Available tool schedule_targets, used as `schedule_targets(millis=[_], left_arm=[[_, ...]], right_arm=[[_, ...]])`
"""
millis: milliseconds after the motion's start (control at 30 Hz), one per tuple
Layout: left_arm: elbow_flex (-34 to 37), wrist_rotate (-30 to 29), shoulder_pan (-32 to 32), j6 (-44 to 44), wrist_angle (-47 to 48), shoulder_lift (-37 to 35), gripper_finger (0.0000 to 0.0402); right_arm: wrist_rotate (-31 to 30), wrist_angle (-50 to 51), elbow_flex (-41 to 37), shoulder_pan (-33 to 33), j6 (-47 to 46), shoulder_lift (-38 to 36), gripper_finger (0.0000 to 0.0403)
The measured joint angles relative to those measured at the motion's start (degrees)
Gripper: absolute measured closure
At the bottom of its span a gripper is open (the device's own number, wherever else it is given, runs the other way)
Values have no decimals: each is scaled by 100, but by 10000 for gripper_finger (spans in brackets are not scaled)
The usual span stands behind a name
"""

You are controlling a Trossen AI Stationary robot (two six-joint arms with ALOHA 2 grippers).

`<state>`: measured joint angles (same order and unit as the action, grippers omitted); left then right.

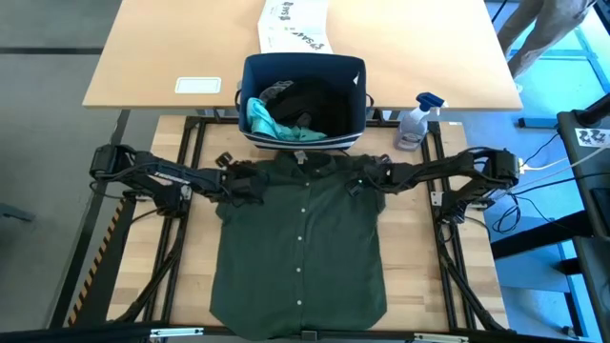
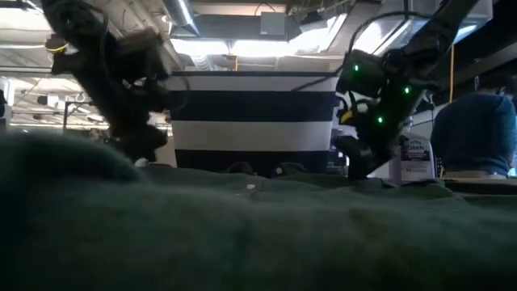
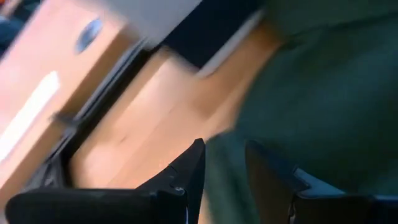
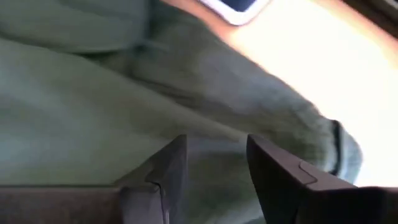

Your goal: Fold Laundry from Bin

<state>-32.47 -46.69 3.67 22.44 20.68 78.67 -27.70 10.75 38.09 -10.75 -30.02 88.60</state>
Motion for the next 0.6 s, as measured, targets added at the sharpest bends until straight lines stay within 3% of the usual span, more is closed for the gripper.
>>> schedule_targets(millis=[167,267,433,600], left_arm=[[-59,1280,-118,-643,-768,2,292],[199,1679,81,-660,-1211,94,292],[770,1566,624,-485,-1495,318,292],[1136,557,1179,-31,-1599,448,292]], right_arm=[[97,-476,28,315,29,-13,236],[-109,-745,28,378,29,209,236],[-152,-884,28,287,22,778,236],[-943,-871,56,92,11,1097,236]])
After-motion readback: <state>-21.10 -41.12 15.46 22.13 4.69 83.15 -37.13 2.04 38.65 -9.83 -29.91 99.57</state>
